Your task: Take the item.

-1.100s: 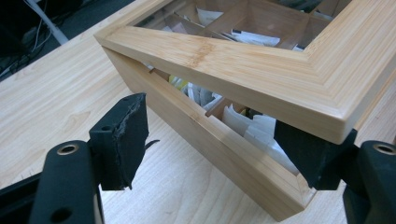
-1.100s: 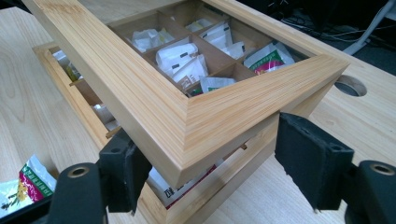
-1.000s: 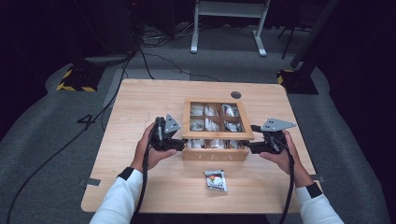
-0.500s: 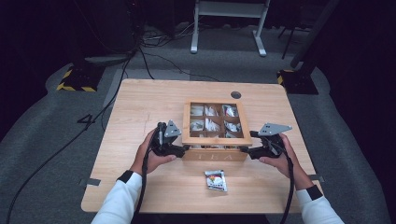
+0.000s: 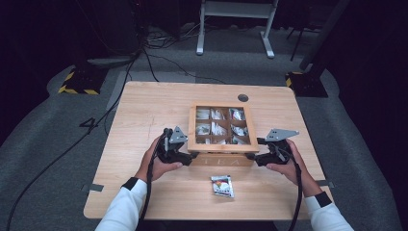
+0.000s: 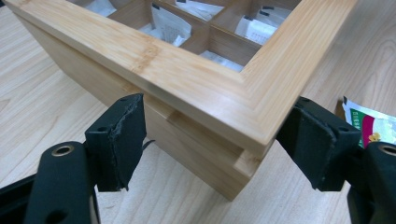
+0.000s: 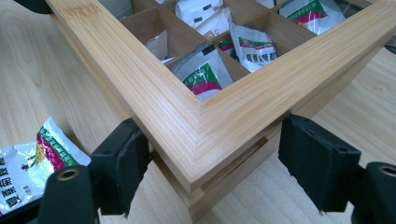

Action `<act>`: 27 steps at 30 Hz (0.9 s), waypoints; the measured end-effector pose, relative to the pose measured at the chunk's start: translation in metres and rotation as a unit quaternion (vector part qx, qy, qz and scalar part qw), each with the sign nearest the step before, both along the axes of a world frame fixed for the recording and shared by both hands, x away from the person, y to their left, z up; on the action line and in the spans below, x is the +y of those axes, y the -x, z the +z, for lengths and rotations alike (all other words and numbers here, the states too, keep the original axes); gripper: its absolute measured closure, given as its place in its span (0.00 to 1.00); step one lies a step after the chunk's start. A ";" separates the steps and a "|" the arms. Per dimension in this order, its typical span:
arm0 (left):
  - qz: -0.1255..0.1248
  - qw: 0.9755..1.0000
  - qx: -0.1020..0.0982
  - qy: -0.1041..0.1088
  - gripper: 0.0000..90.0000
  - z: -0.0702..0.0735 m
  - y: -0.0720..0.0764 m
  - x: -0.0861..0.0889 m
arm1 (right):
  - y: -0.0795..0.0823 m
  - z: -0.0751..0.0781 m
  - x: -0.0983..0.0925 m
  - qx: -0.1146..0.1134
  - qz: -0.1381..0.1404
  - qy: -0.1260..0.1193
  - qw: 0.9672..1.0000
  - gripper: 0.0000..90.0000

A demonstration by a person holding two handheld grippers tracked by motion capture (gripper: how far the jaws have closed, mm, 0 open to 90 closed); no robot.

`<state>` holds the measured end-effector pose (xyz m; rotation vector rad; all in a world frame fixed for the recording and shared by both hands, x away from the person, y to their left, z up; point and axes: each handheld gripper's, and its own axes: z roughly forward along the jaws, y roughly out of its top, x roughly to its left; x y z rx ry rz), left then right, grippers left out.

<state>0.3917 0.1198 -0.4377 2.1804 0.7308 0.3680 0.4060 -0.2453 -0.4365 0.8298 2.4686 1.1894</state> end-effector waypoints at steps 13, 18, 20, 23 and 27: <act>-0.001 1.000 0.005 -0.001 0.25 -0.005 0.006 -0.002 | 0.015 -0.010 0.005 -0.021 0.001 0.045 0.999 0.31; -0.001 1.000 -0.003 -0.008 0.25 -0.006 0.010 -0.004 | 0.026 -0.011 0.009 -0.048 0.007 0.084 0.995 0.31; -0.001 1.000 -0.003 0.001 0.25 -0.005 0.011 -0.002 | 0.026 -0.010 0.008 -0.046 0.008 0.082 0.996 0.32; -0.005 1.000 -0.007 0.019 0.27 -0.001 0.014 0.001 | 0.027 -0.008 0.005 -0.044 0.004 0.071 0.997 0.32; -0.013 1.000 -0.011 0.011 0.26 0.000 0.017 -0.003 | 0.031 -0.004 0.003 -0.051 0.005 0.059 0.997 0.31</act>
